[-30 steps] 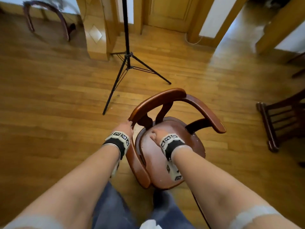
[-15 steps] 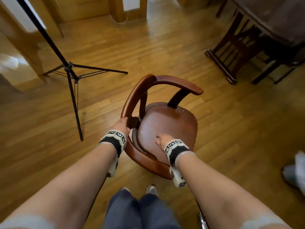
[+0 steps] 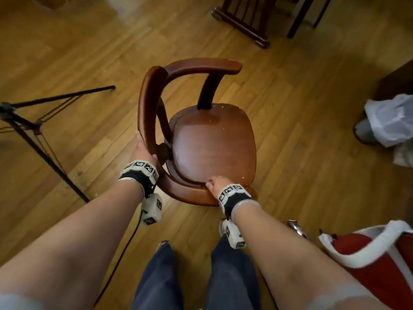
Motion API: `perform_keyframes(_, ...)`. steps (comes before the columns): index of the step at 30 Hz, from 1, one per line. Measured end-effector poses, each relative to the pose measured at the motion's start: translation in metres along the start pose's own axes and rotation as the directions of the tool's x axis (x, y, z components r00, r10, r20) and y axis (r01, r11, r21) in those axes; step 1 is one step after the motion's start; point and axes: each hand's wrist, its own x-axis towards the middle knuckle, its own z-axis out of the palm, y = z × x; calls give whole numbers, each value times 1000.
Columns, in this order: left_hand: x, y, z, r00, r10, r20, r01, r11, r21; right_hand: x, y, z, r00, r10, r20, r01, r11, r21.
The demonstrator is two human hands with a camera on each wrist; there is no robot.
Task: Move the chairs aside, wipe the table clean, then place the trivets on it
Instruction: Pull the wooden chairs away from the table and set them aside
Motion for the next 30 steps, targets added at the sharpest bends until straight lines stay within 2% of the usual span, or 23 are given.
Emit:
perform_keyframes(5,16,-15,3,998,-61,11,61,998,-16,-6,-11,40,999,-7,-36,5,999,-40)
perform_keyframes(11,-1,-16,23,993,-111,34,114,988,-101,-19,23,39,992,54,-113,-51,998,29)
perform_keyframes(13,-11,-22,38,985,-142,96,156,975,-158,-30,35,43,985,103,-139,-91,992,87)
perform_keyframes(16,-17,-33,66,952,-142,270,205,953,-222,-46,41,47,976,167,-137,-144,976,164)
perform_keyframes(17,-21,-33,71,946,-140,294,216,944,-248,-49,40,48,974,187,-125,-161,968,192)
perform_keyframes(18,-24,-32,72,947,-141,289,223,935,-276,-51,40,48,972,203,-117,-175,960,218)
perform_keyframes(21,-29,-21,57,975,-148,169,202,904,-377,-55,37,51,962,245,-122,-198,930,309)
perform_keyframes(24,-18,-18,41,987,-109,115,148,890,-432,-59,30,54,946,295,-135,-217,884,414)
perform_keyframes(26,-15,-22,39,984,-102,145,155,893,-423,-62,25,57,926,352,-138,-239,829,505)
perform_keyframes(30,-22,-28,53,949,-157,275,261,879,-398,-71,25,57,844,522,-121,-267,606,750)
